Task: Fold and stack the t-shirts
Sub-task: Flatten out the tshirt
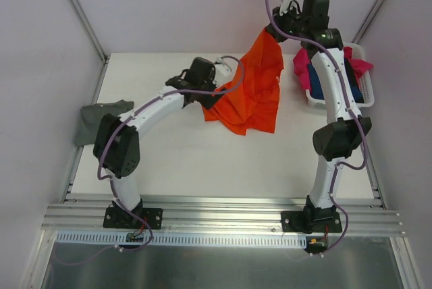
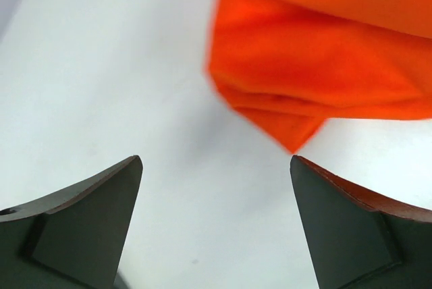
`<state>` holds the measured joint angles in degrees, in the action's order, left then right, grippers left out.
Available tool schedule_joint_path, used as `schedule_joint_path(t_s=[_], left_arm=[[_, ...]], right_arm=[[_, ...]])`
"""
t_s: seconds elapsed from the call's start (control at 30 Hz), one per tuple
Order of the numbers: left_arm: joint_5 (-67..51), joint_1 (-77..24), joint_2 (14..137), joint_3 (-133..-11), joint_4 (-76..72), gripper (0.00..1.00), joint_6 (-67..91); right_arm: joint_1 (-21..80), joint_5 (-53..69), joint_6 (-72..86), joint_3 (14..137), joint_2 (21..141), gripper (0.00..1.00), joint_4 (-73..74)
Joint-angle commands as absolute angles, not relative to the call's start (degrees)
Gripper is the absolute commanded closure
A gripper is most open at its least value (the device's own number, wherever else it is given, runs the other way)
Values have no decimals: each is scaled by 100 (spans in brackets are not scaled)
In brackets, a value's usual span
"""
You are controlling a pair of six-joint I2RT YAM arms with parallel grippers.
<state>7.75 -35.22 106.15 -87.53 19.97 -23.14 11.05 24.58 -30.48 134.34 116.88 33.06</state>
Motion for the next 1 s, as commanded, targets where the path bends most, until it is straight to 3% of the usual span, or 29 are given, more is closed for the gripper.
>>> schedule_joint_path(t_s=[0.0,0.23,0.57,0.77,0.97], left_arm=[[1300,-2938,9677,-9192,1942,7,-1899],[792,-3101,9352,-9334,1898,10,-2275],[-439,-3832,9650,-9078,1828,10,-4262],[535,-3657,9642,-9396,1758,12,-3502],[1914,-2103,8886,-8799,1022,6,-2409]], right_arm=[[1309,2760,-2708,13596,10899,99,2497],[1608,2637,-2830,13834,11021,99,2268],[1600,1881,-3138,14097,11443,99,1750],[1714,1758,-3638,13906,11452,99,1502],[1977,2530,-3963,13220,11584,99,3010]])
